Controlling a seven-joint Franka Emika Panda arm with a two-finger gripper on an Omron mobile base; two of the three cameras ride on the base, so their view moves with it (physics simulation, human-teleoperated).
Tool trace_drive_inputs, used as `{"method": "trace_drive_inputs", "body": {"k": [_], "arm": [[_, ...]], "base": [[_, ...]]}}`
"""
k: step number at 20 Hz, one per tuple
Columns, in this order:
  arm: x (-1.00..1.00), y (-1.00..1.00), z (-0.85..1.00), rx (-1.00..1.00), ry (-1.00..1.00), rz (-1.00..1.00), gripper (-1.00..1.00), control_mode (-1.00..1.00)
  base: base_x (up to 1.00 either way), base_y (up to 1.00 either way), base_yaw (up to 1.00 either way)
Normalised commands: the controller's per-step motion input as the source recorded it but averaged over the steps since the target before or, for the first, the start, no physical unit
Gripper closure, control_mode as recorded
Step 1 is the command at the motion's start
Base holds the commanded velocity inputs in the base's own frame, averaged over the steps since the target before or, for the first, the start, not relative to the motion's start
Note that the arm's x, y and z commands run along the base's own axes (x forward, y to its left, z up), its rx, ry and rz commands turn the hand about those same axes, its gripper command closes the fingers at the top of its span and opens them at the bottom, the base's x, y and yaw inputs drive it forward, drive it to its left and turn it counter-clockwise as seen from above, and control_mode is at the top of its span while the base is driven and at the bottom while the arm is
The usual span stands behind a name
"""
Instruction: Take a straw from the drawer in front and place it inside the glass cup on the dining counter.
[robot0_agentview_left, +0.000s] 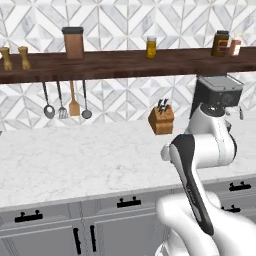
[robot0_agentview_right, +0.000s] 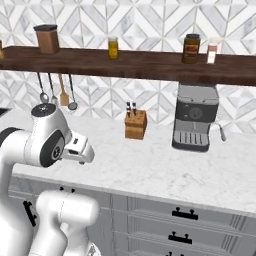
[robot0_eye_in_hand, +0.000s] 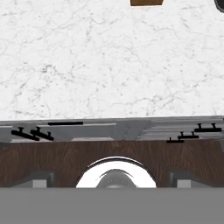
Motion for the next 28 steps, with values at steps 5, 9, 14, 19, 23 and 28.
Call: {"method": "trace_drive_inputs", "body": {"k": [5,9,14,19,23,28], "arm": [[0.0,0.0,0.0,0.0,0.0,0.0,-1.0,1.0],[0.0,0.0,0.0,0.0,0.0,0.0,-1.0,1.0],[0.0,0.0,0.0,0.0,0.0,0.0,-1.0,1.0],[0.0,0.0,0.0,0.0,0.0,0.0,-1.0,1.0],[0.0,0.0,0.0,0.0,0.0,0.0,-1.0,1.0],[0.0,0.0,0.0,0.0,0.0,0.0,-1.0,1.0]], "base": [[-0.37,-0.52,0.13],[-0.33,-0.49,0.18],[-0.34,-0.46,0.22],[-0.4,-0.31,0.26],[-0.5,-0.15,0.38],[-0.48,-0.25,0.37]]}}
